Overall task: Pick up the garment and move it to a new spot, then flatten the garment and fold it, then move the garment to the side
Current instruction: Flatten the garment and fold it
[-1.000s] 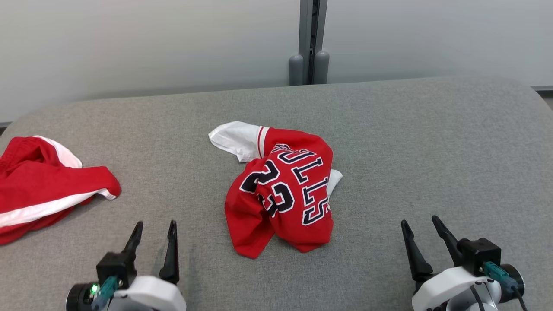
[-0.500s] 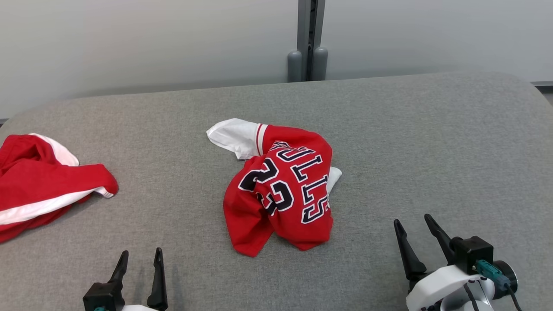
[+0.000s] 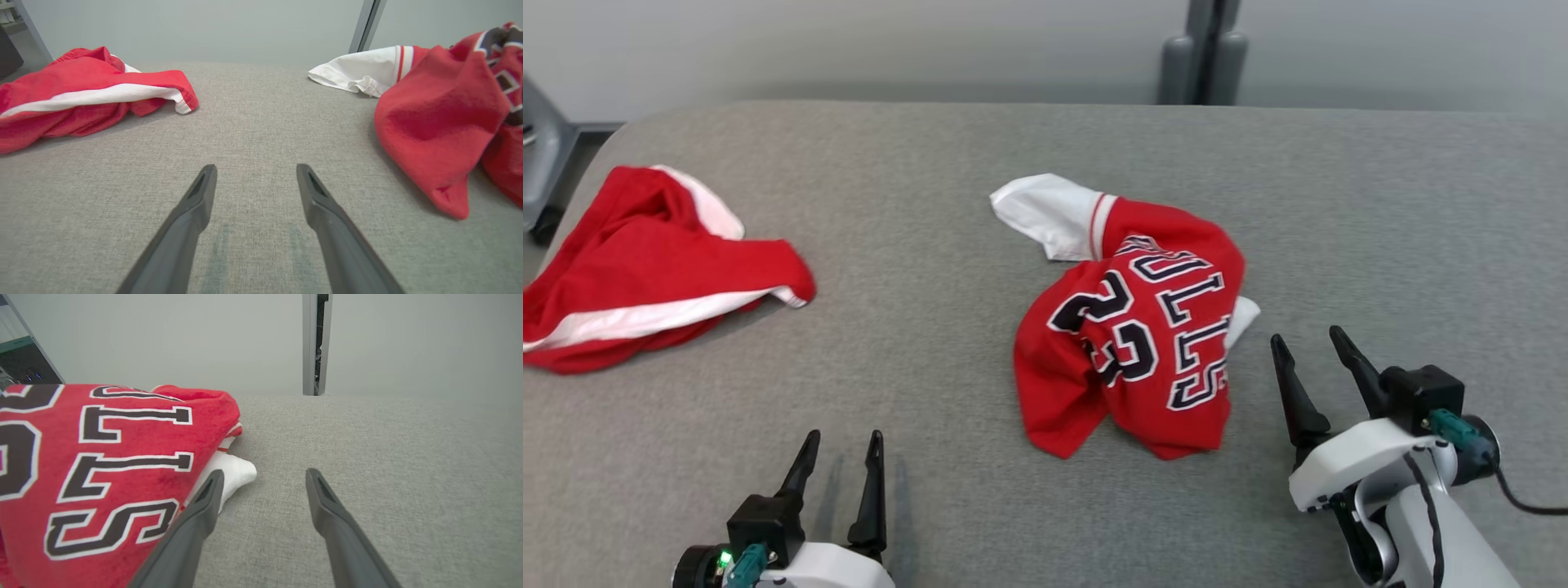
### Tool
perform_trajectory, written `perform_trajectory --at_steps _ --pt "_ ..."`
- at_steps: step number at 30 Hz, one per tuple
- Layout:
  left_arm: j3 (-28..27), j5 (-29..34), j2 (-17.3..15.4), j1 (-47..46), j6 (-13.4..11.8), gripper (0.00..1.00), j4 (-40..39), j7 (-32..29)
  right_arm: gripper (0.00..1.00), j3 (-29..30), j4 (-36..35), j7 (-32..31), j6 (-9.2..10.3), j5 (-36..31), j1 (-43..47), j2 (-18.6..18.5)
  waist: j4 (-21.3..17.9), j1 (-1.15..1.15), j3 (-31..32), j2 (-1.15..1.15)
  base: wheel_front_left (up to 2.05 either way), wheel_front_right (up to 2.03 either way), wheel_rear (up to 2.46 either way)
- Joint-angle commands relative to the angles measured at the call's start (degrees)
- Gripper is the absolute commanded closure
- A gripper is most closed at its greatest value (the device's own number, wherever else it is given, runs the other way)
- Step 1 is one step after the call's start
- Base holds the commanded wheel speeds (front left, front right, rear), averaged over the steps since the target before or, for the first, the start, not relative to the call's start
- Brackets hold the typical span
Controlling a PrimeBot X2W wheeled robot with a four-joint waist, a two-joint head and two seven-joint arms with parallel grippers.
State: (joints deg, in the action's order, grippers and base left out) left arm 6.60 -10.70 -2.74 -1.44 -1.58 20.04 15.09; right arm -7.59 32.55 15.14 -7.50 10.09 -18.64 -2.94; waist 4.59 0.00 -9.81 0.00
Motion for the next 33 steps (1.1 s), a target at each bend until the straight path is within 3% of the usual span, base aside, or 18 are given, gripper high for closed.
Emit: perform_trajectory --at_steps 1,5,13,14,15,16,25,33 --pt "0.5 -0.3 -0.3 -1.1 -0.3 0.0 -0.1 0.1 0.0 0.4 0.9 0.0 0.02 0.6 -1.1 -0.3 2.9 0.0 -1.9 0.0 0.0 0.0 0.0" --pt "3.2 0.2 -0.2 -1.9 0.6 0.0 0.8 0.1 0.0 3.1 6.4 0.0 0.01 5.0 -5.3 -0.1 6.7 0.0 -3.6 0.0 0.0 0.0 0.0" --pt "6.1 -0.6 -0.3 -2.7 0.2 0.0 1.0 0.1 0.0 2.7 11.6 0.0 0.01 5.2 -7.0 -0.5 10.7 0.0 -4.2 0.0 0.0 0.0 0.0" --pt "6.1 -0.6 -0.3 -2.7 0.1 0.0 0.9 0.1 0.22 2.6 12.0 0.0 0.01 5.2 -7.0 -0.5 10.9 0.0 -4.2 0.0 0.0 0.0 0.0" --pt "6.1 -0.5 -0.2 -2.7 0.0 0.0 0.9 0.1 0.67 2.6 12.4 0.0 0.01 5.1 -6.9 -0.5 11.0 0.0 -4.2 0.0 0.0 0.0 0.0" --pt "6.0 -0.5 -0.2 -2.6 0.0 0.0 0.9 0.1 1.0 2.6 12.6 0.0 0.01 5.2 -6.8 -0.4 11.0 0.0 -4.2 0.0 0.0 0.0 0.0" --pt "5.3 0.1 -0.3 -1.7 0.5 0.0 1.3 0.1 1.0 4.2 7.1 0.0 0.01 6.0 -5.0 -0.8 8.5 0.0 -2.4 0.0 0.0 0.0 0.0" --pt "4.4 1.1 -0.2 -1.0 1.3 0.0 1.9 0.1 1.0 6.6 -3.0 0.0 0.01 7.1 -1.9 -0.7 2.6 0.0 2.0 0.0 0.0 0.0 0.0"
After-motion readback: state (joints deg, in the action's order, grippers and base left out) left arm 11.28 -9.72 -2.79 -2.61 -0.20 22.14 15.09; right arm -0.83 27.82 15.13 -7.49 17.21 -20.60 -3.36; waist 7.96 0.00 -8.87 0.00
